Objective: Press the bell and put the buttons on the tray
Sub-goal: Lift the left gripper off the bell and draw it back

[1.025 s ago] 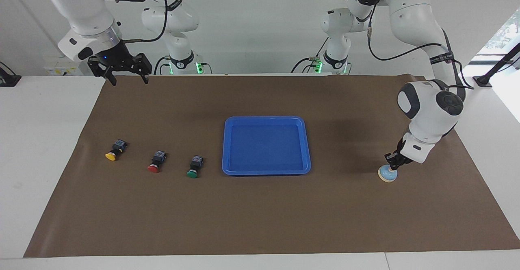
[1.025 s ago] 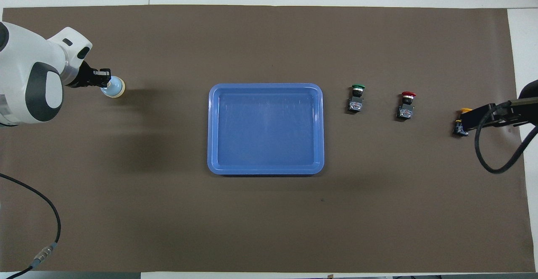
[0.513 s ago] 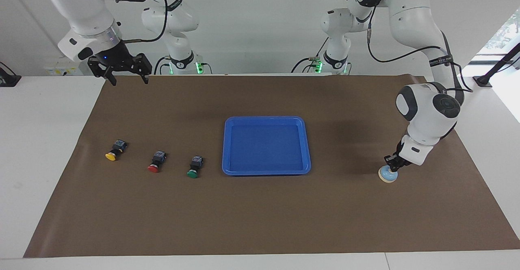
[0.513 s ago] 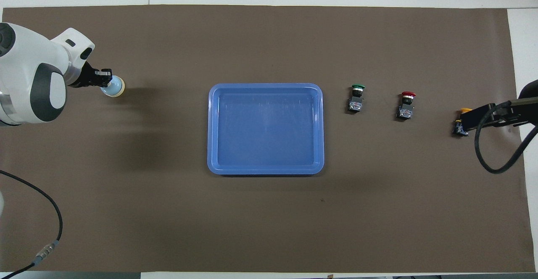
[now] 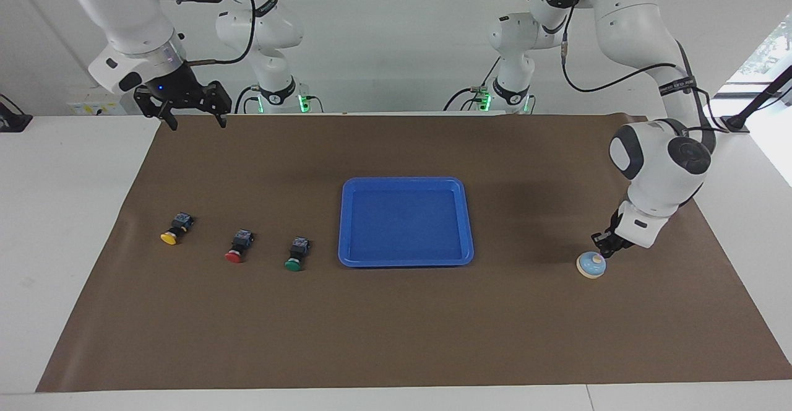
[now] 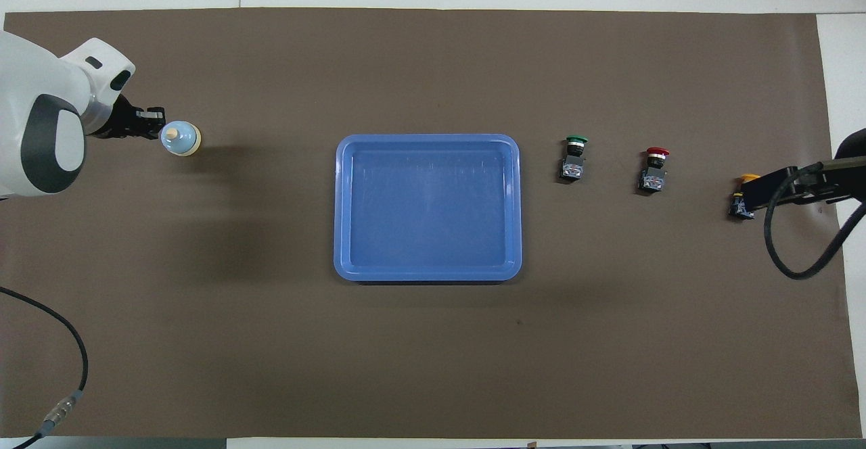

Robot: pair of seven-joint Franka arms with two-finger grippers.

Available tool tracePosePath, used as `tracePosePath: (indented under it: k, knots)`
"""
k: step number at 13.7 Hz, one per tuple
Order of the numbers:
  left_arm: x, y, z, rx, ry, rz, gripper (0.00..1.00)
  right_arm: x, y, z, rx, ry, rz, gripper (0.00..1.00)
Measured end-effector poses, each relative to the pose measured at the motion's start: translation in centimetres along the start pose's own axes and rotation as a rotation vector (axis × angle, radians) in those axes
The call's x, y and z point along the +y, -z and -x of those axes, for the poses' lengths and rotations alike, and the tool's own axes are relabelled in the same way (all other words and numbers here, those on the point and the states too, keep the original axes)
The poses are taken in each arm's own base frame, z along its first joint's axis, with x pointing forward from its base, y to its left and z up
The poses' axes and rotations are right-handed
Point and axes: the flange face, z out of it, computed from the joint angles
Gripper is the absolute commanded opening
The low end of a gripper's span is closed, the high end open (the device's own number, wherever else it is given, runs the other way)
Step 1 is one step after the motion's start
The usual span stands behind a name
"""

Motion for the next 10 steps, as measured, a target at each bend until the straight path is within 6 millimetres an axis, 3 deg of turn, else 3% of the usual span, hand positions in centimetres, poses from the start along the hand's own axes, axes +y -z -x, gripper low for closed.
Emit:
tracePosePath:
  k: [2,3,6,10]
  knots:
    - [-0.9,5.3,0.9,0.000,0.013,-0.005,0.83,0.0,0.0,0.0,0.000,0.000,0.000,1.00]
    - [-1.0,7.9,1.6,0.004,0.015,-0.007,1.00,0.0,0.0,0.0,0.000,0.000,0.000,1.00]
    - [-1.3,14.7,4.1,0.020,0.019,-0.011,1.00,0.0,0.0,0.0,0.000,0.000,0.000,1.00]
    - [-1.7,21.0,7.7,0.013,0.025,-0.016,1.00,0.0,0.0,0.0,0.000,0.000,0.000,1.00]
